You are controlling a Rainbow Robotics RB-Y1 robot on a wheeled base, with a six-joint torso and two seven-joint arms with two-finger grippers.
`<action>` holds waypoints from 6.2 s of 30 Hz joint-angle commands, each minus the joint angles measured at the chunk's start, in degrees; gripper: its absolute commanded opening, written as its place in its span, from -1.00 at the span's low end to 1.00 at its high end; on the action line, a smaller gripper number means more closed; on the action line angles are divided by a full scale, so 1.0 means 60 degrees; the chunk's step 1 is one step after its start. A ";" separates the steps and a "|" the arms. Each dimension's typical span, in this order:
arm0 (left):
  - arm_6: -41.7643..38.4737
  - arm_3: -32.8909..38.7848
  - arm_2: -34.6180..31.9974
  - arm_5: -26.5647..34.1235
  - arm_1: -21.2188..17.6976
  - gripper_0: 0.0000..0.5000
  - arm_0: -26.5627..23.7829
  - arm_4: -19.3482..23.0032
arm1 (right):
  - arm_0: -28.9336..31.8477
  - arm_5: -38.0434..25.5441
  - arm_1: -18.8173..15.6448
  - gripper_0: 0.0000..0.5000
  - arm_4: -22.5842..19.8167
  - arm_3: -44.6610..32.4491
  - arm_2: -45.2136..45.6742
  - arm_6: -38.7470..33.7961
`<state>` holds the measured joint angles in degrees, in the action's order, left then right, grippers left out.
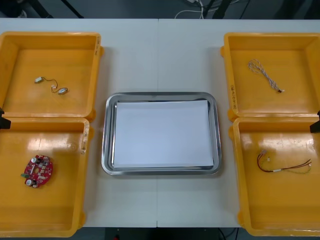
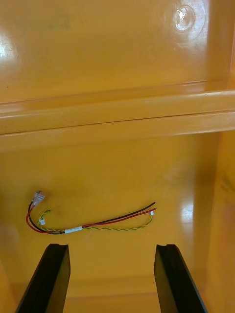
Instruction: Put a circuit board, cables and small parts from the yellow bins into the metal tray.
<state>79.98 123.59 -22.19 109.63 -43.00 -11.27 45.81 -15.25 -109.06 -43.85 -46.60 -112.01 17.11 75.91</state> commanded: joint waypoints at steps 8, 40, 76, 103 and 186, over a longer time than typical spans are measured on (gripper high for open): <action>0.0601 0.0276 -0.0242 0.0062 0.0032 1.00 0.0150 0.0041 | -0.0242 -0.0060 0.0028 1.00 0.0076 -0.0023 -0.0113 0.0121; 0.0601 0.0276 -0.0242 0.0062 0.0032 1.00 0.0150 0.0041 | -0.0242 -0.0060 0.0028 1.00 0.0076 -0.0023 -0.0113 0.0121; 0.0601 0.0276 -0.0242 0.0062 0.0032 1.00 0.0150 0.0041 | -0.0242 -0.0060 0.0028 1.00 0.0076 -0.0023 -0.0113 0.0121; 0.0601 0.0276 -0.0242 0.0062 0.0032 1.00 0.0150 0.0041 | -0.0242 -0.0060 0.0028 1.00 0.0076 -0.0023 -0.0113 0.0121; 0.0601 0.0276 -0.0242 0.0062 0.0032 1.00 0.0150 0.0041 | -0.0242 -0.0060 0.0028 1.00 0.0076 -0.0023 -0.0113 0.0121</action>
<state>79.98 123.59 -22.19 109.63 -43.00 -11.27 45.81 -15.25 -109.06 -43.85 -46.60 -112.01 17.11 75.91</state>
